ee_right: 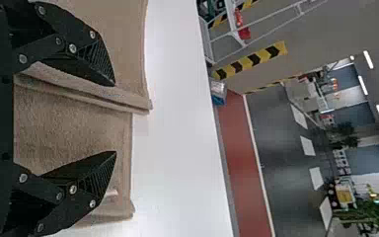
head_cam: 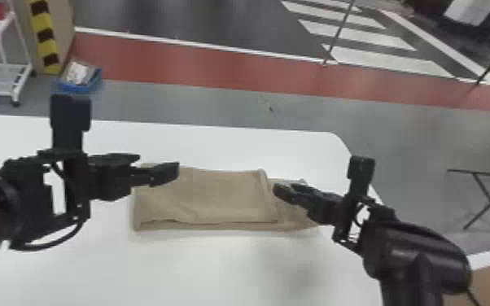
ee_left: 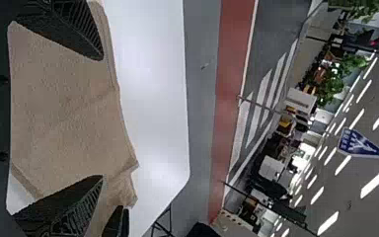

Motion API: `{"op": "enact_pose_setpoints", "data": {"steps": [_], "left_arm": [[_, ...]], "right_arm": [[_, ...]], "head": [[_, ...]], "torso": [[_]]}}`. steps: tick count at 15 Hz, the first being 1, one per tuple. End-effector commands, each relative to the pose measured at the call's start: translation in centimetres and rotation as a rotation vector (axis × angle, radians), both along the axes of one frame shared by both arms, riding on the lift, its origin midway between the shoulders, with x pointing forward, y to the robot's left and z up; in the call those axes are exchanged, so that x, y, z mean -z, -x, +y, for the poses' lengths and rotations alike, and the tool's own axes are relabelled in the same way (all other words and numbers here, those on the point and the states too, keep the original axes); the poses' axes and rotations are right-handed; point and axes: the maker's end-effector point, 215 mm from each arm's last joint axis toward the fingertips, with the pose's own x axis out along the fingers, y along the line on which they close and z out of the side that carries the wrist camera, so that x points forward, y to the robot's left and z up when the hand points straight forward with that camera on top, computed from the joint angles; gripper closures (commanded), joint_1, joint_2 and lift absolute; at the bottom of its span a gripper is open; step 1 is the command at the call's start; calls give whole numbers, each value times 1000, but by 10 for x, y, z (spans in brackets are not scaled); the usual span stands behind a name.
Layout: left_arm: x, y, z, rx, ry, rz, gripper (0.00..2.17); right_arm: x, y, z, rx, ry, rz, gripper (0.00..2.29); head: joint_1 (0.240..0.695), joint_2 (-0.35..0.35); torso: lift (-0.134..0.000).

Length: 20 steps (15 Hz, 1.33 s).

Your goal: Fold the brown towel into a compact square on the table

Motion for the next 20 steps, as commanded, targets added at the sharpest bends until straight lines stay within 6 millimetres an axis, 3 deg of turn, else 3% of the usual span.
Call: {"op": "enact_pose_setpoints", "data": {"steps": [1, 5, 11, 15, 17, 20], "left_arm": [[-6, 2, 23, -23, -27, -36, 29], [-6, 7, 37, -27, -16, -36, 29], [-8, 13, 37, -22, -3, -40, 29], [-14, 21, 34, 21, 40, -40, 29], [-17, 22, 33, 23, 42, -46, 29], [-19, 22, 33, 23, 42, -50, 29]], "right_arm": [[-1, -9, 23, -23, 4, 17, 475], [7, -14, 26, -12, 36, 82, 475], [25, -16, 29, -13, 31, 148, 478], [34, -14, 36, -25, 23, 190, 620], [32, -16, 39, -31, 15, 191, 964], [34, -12, 44, -46, 2, 194, 994]], "head": [[695, -330], [695, -281], [695, -270], [695, -271], [695, -269], [695, -264]], "torso": [[-124], [-124], [-124], [-124], [-124], [-124]]}}
